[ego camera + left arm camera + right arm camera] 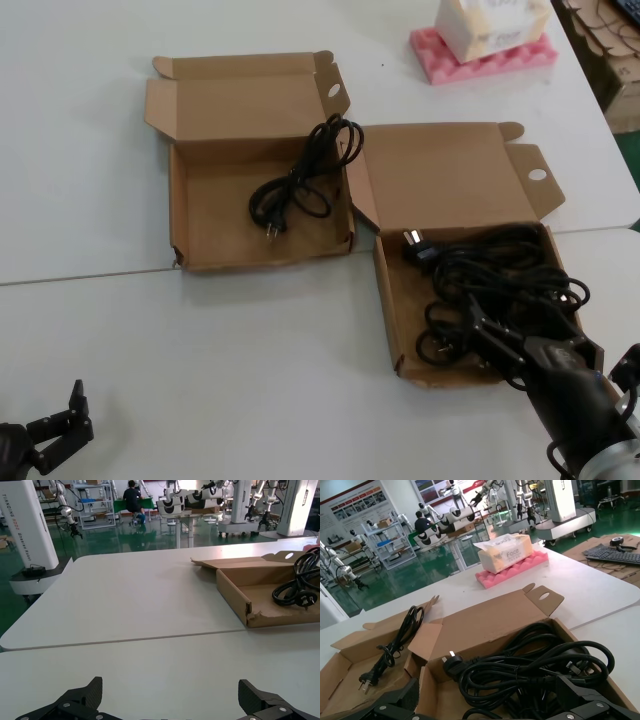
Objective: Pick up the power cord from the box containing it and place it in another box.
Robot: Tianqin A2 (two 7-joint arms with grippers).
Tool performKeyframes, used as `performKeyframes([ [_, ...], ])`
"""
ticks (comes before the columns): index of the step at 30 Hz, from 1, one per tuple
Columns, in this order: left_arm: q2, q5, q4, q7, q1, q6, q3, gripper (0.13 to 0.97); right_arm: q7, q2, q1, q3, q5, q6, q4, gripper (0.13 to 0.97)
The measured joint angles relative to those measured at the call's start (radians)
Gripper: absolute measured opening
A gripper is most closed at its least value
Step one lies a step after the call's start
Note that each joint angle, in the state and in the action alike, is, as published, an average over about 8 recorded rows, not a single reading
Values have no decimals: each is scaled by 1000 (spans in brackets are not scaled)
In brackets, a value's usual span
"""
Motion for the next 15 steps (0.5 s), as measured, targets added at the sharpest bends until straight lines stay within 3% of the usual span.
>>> performKeyframes([
  [15, 0, 0, 0, 0, 0, 0, 0, 966, 0, 0, 0, 0, 0, 0, 0, 966],
])
